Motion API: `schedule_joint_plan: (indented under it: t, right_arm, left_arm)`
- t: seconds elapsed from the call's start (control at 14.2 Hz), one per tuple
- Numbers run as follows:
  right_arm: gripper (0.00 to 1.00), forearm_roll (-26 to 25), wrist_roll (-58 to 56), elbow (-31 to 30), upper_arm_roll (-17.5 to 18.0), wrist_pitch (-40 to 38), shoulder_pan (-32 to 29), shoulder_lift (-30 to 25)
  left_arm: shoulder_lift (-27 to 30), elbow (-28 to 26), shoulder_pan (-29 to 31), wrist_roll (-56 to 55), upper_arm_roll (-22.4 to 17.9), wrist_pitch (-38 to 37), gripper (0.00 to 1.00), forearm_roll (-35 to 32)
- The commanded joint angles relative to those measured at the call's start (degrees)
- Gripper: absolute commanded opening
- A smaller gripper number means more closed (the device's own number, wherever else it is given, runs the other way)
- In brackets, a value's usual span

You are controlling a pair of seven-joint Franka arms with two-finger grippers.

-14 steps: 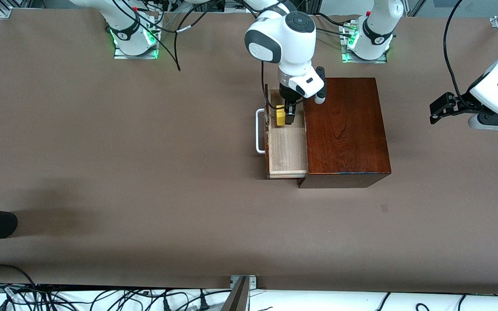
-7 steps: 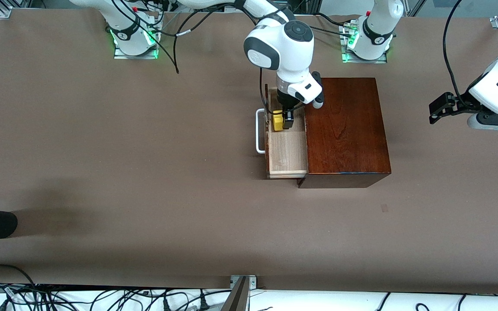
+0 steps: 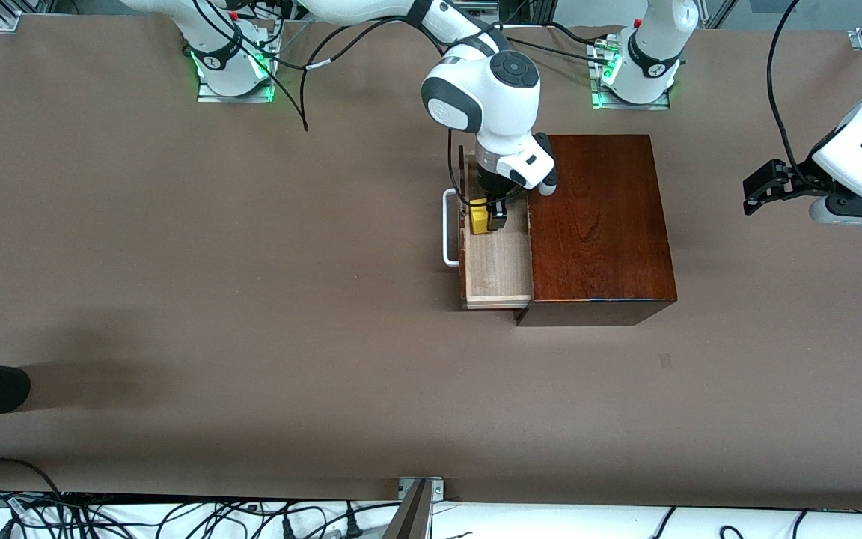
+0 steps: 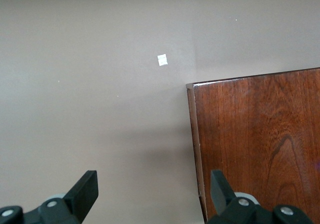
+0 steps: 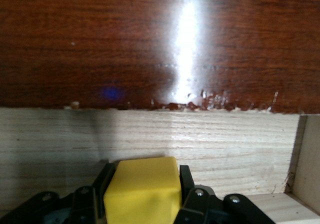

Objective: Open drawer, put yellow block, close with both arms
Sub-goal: 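Lower the yellow cube into the drawer and open the right gripper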

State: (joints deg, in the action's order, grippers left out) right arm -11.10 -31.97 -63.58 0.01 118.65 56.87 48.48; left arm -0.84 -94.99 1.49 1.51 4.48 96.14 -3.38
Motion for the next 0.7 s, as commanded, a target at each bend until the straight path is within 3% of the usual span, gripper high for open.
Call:
schedule_joint_plan:
  t: [0.0, 0.07, 0.21, 0.28, 0.63]
  right_arm:
    - [0.00, -0.7, -0.6, 1.4, 0.3, 0.0, -0.6, 1.2]
    - [0.12, -0.7, -0.5, 1.4, 0.3, 0.1, -0.6, 1.2]
    - [0.76, -0.7, -1.2, 1.4, 0.3, 0.1, -0.6, 1.3]
    - [1.00, -0.7, -1.3, 1.5, 0.3, 0.1, -0.7, 1.2]
    - [1.00, 0.0, -0.9, 1.8, 0.5, -0.7, -1.0, 0.1]
  left_arm:
    - [-0.5, 1.7, 0.3, 1.6, 0.0, -1.0, 1.00, 2.1]
    - [-0.6, 1.7, 0.4, 1.5, -0.1, -1.0, 1.00, 2.1]
    - [-0.6, 1.7, 0.3, 1.5, 0.0, -1.0, 1.00, 2.1]
    - [-0.6, 1.7, 0.3, 1.4, 0.0, -1.0, 1.00, 2.1]
    - [-0.7, 1.7, 0.4, 1.3, -0.1, -1.0, 1.00, 2.1]
